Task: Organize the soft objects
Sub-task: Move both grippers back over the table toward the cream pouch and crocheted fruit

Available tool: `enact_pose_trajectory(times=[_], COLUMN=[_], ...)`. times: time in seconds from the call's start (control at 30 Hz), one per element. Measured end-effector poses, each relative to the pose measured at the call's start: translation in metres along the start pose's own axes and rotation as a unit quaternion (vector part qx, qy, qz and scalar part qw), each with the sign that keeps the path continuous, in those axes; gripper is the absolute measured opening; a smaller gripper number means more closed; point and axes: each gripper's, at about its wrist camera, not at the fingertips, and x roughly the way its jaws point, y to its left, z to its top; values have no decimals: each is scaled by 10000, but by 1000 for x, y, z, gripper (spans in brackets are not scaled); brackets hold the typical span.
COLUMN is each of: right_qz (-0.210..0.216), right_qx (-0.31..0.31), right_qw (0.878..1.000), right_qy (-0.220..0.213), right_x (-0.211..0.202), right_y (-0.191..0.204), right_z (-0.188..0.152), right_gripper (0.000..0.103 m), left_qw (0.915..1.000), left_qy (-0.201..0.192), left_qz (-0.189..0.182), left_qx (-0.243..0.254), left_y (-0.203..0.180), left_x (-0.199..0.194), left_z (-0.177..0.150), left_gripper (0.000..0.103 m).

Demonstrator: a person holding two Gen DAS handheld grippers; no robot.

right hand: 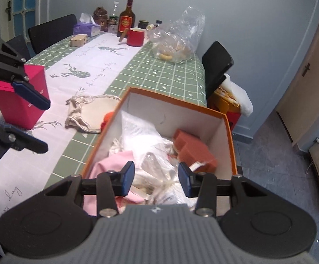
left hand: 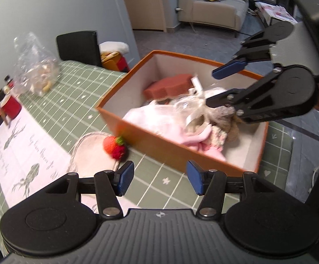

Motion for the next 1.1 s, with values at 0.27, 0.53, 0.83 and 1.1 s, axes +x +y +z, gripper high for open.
enact_pose_trajectory(times=[0.27,0.53,0.83,1.1], right_qz=[229,407,575,578], right_qx=[-383,-576,-978,-1202], right_qw=[9989,9973,9935,9909], right_qy=[-127,-197,-28,192], right_x=[-5,-3,13,34], right_y=[33,62,102,124], right_z=[10,20,30,35], right_gripper=[47,48,49,50], left_qw=[9985,9961,9932,9903], left_qy=[57,19,-72,-61], left_qz=[117,160,35,312], left_qx=[-524,-867,-1161,-1354], left_y=[29,47,62,69], left_x=[5,8,15,33], left_z=[-35,-61,-87,-99], left_gripper=[65,66,66,67])
